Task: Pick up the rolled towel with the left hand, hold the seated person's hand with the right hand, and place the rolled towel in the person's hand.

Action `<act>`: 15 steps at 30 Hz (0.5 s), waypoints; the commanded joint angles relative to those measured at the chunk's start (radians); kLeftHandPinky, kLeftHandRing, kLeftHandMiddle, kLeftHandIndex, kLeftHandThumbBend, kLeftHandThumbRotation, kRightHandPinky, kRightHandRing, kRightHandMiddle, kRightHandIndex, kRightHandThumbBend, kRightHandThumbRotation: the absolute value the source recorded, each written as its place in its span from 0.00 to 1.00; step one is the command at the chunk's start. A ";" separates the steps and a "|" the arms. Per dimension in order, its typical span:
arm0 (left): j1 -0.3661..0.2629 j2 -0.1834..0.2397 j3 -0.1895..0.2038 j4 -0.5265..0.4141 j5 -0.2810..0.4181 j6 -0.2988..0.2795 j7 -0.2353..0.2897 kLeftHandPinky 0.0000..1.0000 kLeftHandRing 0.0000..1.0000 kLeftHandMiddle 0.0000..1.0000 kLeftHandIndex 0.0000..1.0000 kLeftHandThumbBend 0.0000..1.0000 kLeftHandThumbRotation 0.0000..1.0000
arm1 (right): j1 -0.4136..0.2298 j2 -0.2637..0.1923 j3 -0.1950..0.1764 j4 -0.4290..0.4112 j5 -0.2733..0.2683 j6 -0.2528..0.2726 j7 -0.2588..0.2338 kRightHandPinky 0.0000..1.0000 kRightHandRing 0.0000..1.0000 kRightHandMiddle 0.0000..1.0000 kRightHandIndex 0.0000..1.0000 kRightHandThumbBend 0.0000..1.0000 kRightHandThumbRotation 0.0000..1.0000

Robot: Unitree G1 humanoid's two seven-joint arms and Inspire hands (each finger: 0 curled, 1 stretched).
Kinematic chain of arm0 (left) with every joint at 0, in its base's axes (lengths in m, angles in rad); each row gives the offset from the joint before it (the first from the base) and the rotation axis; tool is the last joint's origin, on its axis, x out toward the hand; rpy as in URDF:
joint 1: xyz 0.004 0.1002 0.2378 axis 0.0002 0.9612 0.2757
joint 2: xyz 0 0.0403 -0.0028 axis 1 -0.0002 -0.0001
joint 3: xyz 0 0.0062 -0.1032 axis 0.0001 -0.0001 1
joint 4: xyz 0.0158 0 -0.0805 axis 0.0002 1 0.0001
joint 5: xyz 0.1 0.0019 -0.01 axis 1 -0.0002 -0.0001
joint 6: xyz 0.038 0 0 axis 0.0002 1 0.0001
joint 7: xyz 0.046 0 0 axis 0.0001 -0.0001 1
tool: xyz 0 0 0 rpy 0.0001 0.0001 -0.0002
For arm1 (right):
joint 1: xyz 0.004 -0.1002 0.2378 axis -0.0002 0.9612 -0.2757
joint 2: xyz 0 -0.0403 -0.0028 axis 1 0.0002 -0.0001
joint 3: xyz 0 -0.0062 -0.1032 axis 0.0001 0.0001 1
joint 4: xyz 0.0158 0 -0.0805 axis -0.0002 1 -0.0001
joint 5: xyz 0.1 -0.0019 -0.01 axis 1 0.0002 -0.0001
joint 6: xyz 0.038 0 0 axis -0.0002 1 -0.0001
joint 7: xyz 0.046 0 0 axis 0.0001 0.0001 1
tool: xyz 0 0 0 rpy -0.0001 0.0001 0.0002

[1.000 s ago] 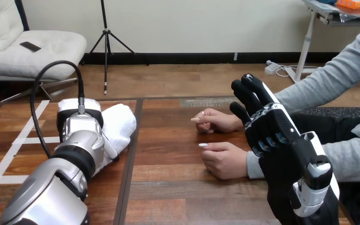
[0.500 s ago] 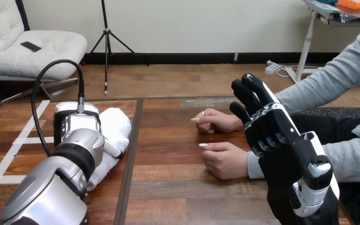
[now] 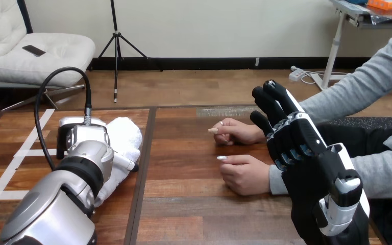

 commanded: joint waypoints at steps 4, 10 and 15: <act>-0.032 -0.005 0.002 -0.002 0.003 -0.008 0.017 0.68 0.82 0.87 0.84 0.94 0.78 | -0.033 0.001 -0.010 -0.055 0.002 -0.017 -0.001 1.00 1.00 0.94 0.94 0.94 1.00; -0.021 -0.008 0.053 -0.013 -0.040 0.019 0.081 0.44 0.58 0.64 0.66 0.93 0.60 | -0.031 0.000 -0.011 -0.058 0.001 -0.014 -0.003 1.00 1.00 0.95 0.94 0.94 1.00; -0.015 -0.010 0.080 -0.025 -0.068 0.033 0.112 0.34 0.47 0.54 0.57 0.93 0.47 | -0.030 0.002 -0.012 -0.058 -0.006 -0.018 -0.006 1.00 1.00 0.95 0.94 0.94 1.00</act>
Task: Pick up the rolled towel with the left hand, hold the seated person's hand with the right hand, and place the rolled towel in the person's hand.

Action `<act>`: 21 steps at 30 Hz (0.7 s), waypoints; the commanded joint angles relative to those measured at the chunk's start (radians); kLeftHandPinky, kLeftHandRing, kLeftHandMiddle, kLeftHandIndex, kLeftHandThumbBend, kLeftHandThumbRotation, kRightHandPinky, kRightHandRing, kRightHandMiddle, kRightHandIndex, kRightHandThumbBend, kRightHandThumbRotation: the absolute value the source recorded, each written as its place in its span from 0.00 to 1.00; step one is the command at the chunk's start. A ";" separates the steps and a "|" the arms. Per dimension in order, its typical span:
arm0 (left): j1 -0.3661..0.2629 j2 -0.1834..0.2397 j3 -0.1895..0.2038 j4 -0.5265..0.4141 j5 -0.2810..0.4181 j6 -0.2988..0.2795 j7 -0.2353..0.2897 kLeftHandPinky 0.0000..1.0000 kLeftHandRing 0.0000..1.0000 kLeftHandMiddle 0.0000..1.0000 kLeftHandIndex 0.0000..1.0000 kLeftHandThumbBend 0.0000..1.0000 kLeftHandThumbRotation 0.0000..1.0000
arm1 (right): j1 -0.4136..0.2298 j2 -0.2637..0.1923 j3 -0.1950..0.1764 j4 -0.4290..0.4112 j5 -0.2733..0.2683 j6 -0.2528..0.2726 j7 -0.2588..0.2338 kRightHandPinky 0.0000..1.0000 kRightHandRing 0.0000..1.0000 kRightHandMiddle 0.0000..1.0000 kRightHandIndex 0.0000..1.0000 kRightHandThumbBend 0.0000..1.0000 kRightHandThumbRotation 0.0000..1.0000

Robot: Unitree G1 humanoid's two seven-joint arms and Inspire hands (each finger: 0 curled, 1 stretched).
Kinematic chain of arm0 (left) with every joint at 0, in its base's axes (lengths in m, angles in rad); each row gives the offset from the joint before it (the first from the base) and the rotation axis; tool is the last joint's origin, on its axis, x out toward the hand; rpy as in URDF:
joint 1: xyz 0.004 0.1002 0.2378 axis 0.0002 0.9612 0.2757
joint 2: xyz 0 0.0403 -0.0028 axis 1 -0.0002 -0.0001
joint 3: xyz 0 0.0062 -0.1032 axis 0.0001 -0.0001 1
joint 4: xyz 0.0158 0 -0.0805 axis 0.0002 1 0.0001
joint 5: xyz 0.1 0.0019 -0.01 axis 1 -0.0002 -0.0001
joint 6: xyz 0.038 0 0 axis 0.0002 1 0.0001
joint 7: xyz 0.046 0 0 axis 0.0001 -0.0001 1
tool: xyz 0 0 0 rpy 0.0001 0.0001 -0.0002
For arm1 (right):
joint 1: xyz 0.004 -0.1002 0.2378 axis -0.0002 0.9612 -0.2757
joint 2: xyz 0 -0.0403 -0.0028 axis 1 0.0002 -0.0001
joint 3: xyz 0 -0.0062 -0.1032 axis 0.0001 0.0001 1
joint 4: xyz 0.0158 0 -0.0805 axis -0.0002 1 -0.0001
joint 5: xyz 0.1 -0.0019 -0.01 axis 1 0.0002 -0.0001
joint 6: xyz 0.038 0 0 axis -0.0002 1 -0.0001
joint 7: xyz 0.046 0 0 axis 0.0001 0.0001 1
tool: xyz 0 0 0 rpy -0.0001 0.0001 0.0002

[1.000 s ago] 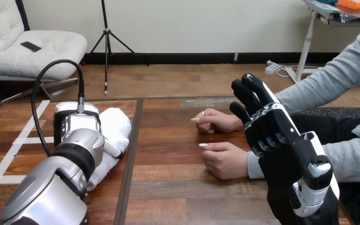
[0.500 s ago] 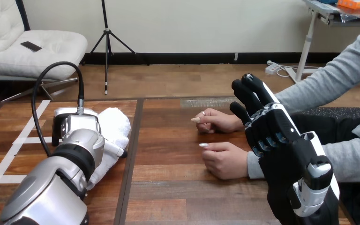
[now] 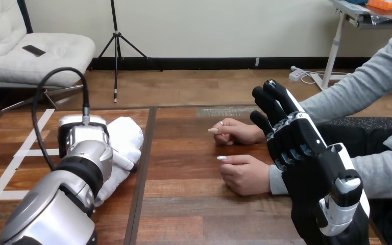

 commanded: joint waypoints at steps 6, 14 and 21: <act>0.004 -0.002 0.074 -0.046 -0.056 0.004 0.118 0.27 0.38 0.48 0.52 0.91 0.30 | -0.031 0.002 -0.012 -0.054 0.000 -0.018 -0.003 1.00 1.00 0.95 0.94 0.93 1.00; 0.026 0.002 0.106 -0.069 -0.082 -0.016 0.191 0.16 0.25 0.36 0.55 0.82 0.05 | -0.031 0.002 -0.013 -0.052 0.002 -0.018 -0.003 1.00 1.00 0.95 0.94 0.93 1.00; 0.035 -0.003 0.114 -0.072 -0.081 -0.014 0.251 0.14 0.22 0.34 0.60 0.72 0.01 | -0.033 0.002 -0.014 -0.050 -0.001 -0.018 -0.004 1.00 1.00 0.94 0.94 0.94 1.00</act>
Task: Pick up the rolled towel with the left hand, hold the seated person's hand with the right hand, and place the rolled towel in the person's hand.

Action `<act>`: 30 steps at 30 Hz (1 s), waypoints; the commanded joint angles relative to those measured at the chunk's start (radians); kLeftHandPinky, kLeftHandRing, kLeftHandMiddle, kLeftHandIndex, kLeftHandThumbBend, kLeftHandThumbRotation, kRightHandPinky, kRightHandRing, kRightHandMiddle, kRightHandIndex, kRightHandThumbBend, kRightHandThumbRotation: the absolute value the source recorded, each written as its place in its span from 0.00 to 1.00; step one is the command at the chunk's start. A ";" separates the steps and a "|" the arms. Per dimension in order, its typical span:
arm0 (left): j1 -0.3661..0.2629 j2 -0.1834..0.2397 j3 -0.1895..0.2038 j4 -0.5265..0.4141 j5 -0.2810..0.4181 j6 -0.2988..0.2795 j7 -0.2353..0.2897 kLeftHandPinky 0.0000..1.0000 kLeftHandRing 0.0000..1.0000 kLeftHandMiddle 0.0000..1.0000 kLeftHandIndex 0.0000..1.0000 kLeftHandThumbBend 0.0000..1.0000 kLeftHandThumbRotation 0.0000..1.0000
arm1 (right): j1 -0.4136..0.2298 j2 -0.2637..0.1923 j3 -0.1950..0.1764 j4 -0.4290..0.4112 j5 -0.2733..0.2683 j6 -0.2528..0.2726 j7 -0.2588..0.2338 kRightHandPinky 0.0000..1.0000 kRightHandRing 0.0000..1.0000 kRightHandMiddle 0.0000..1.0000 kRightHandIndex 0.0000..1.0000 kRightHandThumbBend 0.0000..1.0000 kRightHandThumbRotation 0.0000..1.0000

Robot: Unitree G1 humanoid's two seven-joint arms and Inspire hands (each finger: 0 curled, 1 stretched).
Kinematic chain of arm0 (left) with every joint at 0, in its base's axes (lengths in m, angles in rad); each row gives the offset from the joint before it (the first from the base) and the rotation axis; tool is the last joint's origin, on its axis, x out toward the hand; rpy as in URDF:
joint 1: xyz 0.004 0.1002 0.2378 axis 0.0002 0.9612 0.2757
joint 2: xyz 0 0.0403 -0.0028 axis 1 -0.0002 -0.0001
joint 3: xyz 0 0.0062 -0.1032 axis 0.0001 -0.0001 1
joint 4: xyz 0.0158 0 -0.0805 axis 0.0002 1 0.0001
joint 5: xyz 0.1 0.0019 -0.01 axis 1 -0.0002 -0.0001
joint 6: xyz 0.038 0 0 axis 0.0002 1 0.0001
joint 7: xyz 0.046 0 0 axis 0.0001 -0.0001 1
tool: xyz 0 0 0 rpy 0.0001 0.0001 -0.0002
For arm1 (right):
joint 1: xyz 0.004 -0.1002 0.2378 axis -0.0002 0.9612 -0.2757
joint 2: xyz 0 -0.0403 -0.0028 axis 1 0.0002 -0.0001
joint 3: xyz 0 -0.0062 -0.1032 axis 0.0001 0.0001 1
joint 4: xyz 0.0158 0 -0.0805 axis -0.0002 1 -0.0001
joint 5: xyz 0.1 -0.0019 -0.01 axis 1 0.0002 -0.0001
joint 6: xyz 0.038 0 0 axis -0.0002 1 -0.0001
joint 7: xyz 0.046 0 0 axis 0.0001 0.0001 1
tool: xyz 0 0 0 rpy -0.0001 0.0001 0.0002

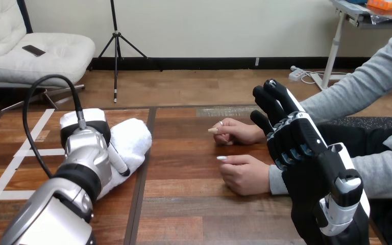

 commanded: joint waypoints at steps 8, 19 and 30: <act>-0.014 -0.001 0.015 -0.036 0.006 -0.009 0.075 0.15 0.23 0.35 0.61 0.69 0.00 | -0.035 0.003 -0.015 -0.049 -0.004 -0.017 -0.006 1.00 1.00 0.94 0.94 0.94 1.00; -0.014 0.002 0.022 -0.038 0.005 -0.018 0.087 0.12 0.20 0.33 0.59 0.66 0.00 | -0.041 0.003 -0.016 -0.044 -0.009 -0.020 -0.006 1.00 1.00 0.94 0.94 0.94 1.00; -0.010 0.007 0.026 -0.039 0.004 -0.033 0.098 0.11 0.19 0.32 0.57 0.69 0.00 | -0.043 0.003 -0.015 -0.043 -0.004 -0.014 -0.005 1.00 1.00 0.94 0.94 0.94 1.00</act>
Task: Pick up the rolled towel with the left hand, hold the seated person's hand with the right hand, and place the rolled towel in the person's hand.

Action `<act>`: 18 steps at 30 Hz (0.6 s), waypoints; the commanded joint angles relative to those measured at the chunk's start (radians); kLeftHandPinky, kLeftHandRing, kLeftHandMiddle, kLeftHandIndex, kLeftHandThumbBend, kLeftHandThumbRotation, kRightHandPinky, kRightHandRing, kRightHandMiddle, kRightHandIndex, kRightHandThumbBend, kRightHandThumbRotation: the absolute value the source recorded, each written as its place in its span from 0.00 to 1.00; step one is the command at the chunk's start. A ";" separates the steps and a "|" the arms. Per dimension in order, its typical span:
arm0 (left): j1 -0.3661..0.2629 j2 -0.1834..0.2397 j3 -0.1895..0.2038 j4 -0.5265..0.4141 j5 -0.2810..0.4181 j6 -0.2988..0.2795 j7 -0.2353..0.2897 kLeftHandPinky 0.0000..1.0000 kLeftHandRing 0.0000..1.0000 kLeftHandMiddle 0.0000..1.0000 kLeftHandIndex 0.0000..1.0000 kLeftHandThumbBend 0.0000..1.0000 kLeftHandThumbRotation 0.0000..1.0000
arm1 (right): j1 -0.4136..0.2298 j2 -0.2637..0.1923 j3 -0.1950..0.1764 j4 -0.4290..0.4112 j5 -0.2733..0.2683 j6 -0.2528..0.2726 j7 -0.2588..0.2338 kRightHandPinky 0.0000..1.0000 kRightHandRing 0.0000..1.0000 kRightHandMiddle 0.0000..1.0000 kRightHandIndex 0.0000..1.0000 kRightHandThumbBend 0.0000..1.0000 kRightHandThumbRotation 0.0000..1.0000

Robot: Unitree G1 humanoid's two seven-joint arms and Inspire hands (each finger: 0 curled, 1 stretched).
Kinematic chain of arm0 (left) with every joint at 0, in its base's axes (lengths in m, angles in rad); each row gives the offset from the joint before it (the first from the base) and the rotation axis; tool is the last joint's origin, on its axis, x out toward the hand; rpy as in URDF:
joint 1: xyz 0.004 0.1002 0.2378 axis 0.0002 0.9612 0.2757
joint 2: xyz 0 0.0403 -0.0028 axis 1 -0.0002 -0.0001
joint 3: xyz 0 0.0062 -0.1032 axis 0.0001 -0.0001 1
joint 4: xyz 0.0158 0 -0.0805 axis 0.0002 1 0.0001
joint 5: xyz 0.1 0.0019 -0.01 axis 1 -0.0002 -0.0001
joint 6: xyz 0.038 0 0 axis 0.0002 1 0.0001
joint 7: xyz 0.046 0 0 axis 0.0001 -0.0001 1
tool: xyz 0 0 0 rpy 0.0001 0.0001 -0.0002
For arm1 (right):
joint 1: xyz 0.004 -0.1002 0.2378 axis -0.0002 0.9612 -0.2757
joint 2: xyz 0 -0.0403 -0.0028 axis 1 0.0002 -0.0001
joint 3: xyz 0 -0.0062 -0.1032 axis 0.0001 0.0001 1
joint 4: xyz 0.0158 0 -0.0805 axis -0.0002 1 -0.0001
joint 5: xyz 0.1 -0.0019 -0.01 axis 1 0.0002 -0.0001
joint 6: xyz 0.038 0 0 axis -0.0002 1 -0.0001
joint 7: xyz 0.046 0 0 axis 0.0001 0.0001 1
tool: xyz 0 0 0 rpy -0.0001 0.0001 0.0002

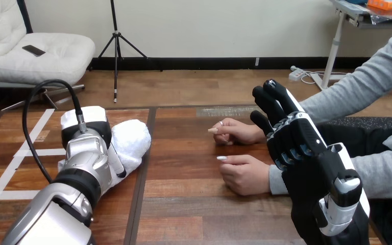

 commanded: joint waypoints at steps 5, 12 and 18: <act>-0.022 0.015 0.011 -0.047 0.002 -0.020 0.043 0.12 0.20 0.32 0.56 0.69 0.00 | -0.044 0.006 -0.015 -0.041 -0.006 -0.018 -0.007 1.00 1.00 0.94 0.94 0.94 1.00; -0.009 0.024 0.016 -0.067 0.001 -0.041 0.072 0.13 0.21 0.34 0.55 0.73 0.00 | -0.046 0.007 -0.017 -0.035 -0.010 -0.023 -0.007 1.00 1.00 0.94 0.94 0.93 1.00; 0.008 0.036 0.032 -0.099 -0.007 -0.061 0.097 0.15 0.23 0.36 0.56 0.74 0.00 | -0.048 0.007 -0.018 -0.029 -0.009 -0.023 -0.006 1.00 1.00 0.94 0.94 0.92 1.00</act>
